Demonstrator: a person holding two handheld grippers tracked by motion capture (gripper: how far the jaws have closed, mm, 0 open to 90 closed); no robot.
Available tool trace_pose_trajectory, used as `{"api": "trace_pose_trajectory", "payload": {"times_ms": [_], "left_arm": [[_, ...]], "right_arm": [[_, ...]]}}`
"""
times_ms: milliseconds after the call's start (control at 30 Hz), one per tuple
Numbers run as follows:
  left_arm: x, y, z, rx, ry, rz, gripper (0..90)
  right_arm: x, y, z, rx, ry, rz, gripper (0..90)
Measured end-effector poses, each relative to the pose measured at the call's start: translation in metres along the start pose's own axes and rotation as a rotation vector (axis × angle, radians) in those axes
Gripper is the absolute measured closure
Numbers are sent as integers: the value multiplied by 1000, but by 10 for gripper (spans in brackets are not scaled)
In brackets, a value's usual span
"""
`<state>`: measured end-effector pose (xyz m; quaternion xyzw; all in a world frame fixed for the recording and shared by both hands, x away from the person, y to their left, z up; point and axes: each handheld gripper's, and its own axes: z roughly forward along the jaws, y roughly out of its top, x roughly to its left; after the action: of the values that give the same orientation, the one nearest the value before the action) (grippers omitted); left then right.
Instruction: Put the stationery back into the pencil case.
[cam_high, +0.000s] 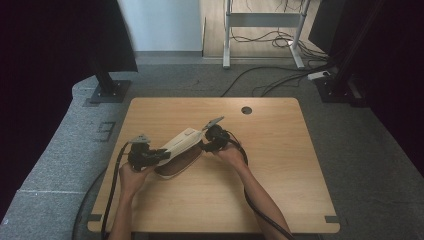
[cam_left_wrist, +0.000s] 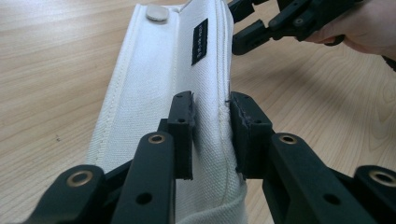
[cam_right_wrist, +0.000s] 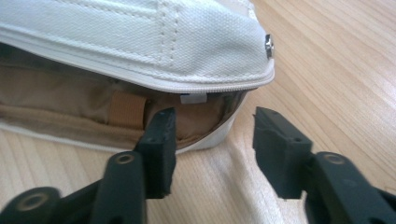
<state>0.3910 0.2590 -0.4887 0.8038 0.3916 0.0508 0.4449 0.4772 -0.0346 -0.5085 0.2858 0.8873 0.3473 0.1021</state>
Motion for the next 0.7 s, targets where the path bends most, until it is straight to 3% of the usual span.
{"api": "trace_pose_trajectory", "payload": {"times_ms": [267, 433, 700], "left_arm": [[-3, -4, 6, 26, -11, 10, 672], [-5, -8, 10, 35, -5, 17, 657], [-12, -13, 22, 89, 6, 55, 598]], "right_arm": [[1, -6, -8, 9, 14, -5, 362], [2, -10, -15, 0, 18, -1, 338], [0, -16, -21, -15, 27, 10, 312]]}}
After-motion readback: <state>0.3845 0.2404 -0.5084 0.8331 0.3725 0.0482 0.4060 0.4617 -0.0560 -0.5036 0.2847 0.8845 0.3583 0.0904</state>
